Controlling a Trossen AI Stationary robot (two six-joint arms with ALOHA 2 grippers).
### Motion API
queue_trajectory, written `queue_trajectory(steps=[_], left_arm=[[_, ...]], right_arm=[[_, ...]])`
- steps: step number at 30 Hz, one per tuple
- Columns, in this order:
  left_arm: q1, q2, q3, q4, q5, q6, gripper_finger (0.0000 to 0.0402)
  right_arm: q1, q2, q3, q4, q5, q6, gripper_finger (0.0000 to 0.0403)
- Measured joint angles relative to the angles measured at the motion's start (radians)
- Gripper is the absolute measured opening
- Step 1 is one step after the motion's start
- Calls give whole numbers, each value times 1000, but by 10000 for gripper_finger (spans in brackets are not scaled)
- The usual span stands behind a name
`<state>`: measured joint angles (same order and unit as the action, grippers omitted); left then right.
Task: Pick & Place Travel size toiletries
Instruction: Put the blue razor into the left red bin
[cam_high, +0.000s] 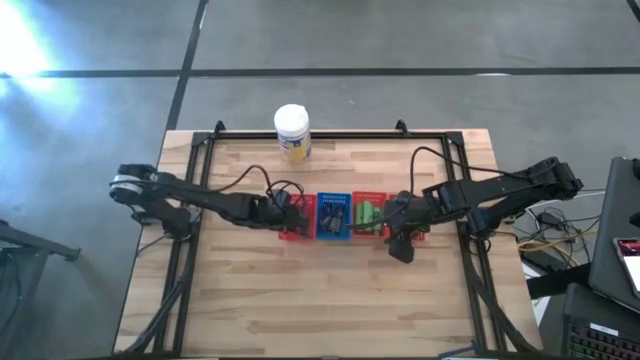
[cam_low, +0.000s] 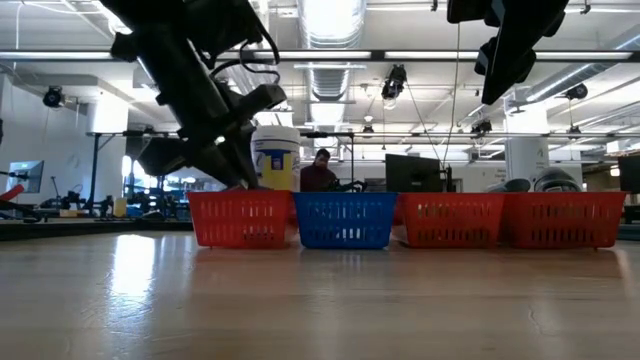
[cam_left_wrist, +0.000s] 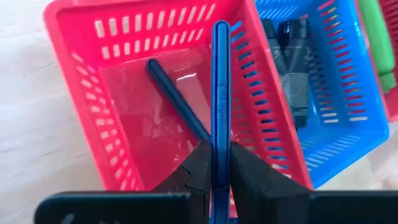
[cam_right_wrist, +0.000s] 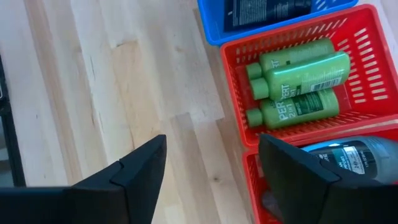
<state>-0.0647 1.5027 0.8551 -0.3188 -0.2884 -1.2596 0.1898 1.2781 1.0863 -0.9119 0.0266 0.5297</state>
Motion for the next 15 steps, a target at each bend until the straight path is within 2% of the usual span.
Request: queue_trajectory(steps=[4, 8, 15], left_arm=[[0, 3, -10, 13, -38, 1, 55], [9, 2, -9, 15, -82, 1, 90], [21, 2, 1, 16, -58, -8, 146]], right_arm=[[0, 0, 0, 0, 0, -1, 261], [0, 0, 0, -1, -1, -1, 273], [0, 0, 0, -9, -1, -3, 291]])
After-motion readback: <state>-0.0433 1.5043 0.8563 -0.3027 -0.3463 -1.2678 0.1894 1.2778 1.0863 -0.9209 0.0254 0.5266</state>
